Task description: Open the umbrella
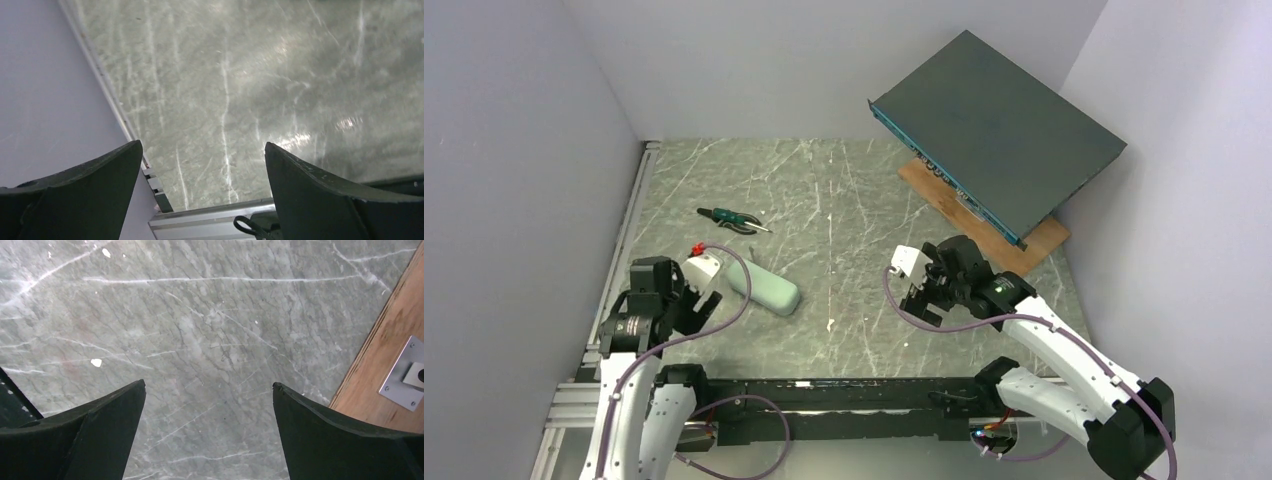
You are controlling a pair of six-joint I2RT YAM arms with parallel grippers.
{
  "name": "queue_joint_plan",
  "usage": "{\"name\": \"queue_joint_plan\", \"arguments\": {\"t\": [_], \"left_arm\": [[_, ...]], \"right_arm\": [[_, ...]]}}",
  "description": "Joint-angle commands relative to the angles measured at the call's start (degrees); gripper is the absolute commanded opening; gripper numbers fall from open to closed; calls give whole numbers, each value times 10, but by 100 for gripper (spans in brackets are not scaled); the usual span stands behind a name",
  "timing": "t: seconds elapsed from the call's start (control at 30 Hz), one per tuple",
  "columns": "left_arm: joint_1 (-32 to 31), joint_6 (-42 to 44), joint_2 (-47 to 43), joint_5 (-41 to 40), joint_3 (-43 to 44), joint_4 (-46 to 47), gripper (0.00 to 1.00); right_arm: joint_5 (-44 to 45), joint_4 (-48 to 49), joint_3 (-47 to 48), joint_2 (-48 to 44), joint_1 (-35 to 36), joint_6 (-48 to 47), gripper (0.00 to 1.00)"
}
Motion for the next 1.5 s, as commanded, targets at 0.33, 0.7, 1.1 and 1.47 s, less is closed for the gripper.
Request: {"name": "queue_joint_plan", "arguments": {"t": [0.33,0.7,1.1,1.47], "left_arm": [[-71,93,255,114,-18,68,99],[-194,52,535,186,118,234,88],[-159,48,602,430,347,222,89],[-10,-141,395,449,125,255,85]], "right_arm": [[-65,-19,46,4,2,19,100],[-61,-46,36,-21,3,15,100],[-98,-13,46,38,3,-9,100],[-68,198,90,218,35,1,67]]}}
